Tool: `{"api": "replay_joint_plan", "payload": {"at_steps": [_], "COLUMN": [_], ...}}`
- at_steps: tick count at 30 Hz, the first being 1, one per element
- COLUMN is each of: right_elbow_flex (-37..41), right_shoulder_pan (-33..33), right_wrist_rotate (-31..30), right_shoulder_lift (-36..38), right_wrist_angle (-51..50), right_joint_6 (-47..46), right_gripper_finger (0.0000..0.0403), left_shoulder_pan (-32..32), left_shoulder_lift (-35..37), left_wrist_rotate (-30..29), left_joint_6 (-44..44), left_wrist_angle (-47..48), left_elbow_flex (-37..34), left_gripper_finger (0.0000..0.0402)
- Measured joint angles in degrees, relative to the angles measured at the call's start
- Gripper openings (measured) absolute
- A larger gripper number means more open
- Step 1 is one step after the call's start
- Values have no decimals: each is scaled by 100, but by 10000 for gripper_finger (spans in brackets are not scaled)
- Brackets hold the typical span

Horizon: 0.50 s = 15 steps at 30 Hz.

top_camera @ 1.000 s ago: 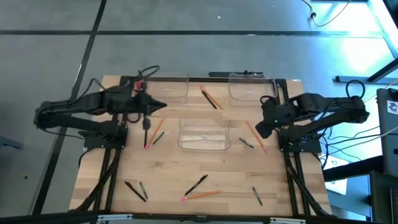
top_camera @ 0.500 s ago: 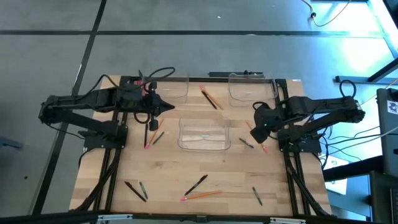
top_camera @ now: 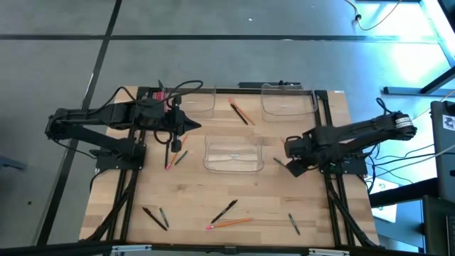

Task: Sort crayons/erasers/pens/pencils in bins
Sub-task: Put the orange pencil into the top right transparent bin

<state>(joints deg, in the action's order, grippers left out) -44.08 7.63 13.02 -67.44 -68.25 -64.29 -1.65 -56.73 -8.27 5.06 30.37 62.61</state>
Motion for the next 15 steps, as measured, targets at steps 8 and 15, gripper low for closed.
{"api": "replay_joint_plan", "payload": {"at_steps": [8, 15], "right_elbow_flex": [908, 1367], "right_shoulder_pan": [-1, -1], "right_wrist_rotate": [17, 11], "right_shoulder_lift": [0, 0], "right_wrist_angle": [659, 1248], "right_joint_6": [-137, -542], "right_gripper_finger": [179, 179], "left_shoulder_pan": [-2, -2], "left_shoulder_lift": [-125, -343], "left_wrist_rotate": [0, 0], "left_joint_6": [10, 476], "left_wrist_angle": [9, 95], "left_elbow_flex": [138, 493], "left_gripper_finger": [0, 0]}}
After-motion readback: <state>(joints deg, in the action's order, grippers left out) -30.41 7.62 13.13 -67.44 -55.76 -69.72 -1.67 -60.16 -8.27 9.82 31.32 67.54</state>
